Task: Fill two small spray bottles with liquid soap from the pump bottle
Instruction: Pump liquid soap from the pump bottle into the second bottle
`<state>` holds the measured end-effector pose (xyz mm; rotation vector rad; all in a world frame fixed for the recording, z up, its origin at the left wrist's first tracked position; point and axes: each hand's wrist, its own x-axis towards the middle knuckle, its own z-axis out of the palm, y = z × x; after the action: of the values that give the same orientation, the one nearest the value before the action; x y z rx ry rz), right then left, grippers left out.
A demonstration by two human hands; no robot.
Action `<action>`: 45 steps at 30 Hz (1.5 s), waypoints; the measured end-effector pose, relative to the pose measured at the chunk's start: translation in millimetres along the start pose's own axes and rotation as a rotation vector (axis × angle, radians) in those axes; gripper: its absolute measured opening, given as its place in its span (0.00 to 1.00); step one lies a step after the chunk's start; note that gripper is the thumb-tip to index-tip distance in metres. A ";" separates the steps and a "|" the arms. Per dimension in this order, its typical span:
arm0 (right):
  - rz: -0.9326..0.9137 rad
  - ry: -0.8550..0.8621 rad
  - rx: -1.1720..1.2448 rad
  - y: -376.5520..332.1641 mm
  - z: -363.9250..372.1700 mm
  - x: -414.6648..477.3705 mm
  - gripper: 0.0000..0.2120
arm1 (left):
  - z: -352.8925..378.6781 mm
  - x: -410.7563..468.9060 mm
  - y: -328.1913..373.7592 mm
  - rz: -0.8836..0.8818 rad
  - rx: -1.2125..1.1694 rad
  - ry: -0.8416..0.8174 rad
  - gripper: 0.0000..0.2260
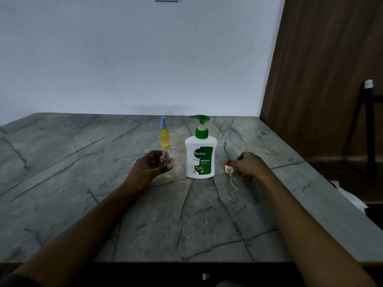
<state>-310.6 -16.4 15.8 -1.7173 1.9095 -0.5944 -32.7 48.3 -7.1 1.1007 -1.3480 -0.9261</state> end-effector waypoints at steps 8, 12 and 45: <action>-0.416 0.252 0.482 -47.6 -21.6 -10.3 0.05 | -0.5 1.4 3.2 0.020 0.042 0.085 0.17; -0.375 -0.104 0.528 -97.6 -45.7 -12.1 0.14 | -4.0 1.9 7.0 0.043 0.046 0.178 0.17; -1.076 0.350 0.504 -88.2 -6.4 -8.1 0.06 | 40.4 31.9 63.1 0.271 0.357 0.216 0.22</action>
<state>-245.5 -18.0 76.3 -2.2479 0.7051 -1.6669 -77.7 31.2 58.6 1.2089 -1.4693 -0.3639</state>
